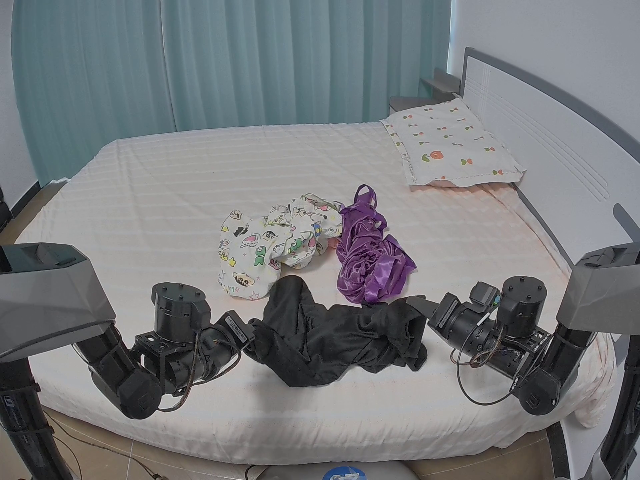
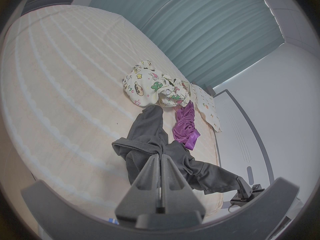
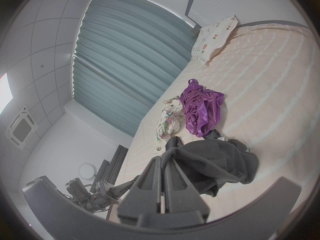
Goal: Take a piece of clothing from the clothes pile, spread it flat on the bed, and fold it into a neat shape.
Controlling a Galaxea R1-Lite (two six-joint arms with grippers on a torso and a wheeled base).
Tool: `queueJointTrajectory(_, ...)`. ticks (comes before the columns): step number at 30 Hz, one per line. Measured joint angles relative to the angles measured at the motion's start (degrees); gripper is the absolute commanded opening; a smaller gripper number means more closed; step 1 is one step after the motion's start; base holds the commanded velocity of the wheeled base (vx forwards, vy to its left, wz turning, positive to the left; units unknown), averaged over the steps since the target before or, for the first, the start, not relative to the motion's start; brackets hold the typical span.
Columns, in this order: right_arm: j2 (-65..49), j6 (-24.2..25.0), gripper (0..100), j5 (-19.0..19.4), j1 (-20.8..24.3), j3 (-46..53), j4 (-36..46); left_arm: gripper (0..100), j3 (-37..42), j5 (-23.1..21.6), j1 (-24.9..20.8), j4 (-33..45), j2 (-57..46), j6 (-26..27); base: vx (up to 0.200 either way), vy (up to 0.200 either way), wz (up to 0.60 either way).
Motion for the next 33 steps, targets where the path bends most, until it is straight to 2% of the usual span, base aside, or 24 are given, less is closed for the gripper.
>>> queueJointTrajectory(7,0.0,0.0,0,-0.3,0.1,0.0,0.0,0,-0.2,0.0,0.7,0.0,0.2,-1.4,0.0,0.2,0.0)
queueJointTrajectory(33,-0.9,-0.8,0,-2.1,2.4,-0.3,0.0,0,1.0,0.1,0.3,2.8,-5.6,-1.3,0.0,0.2,0.0)
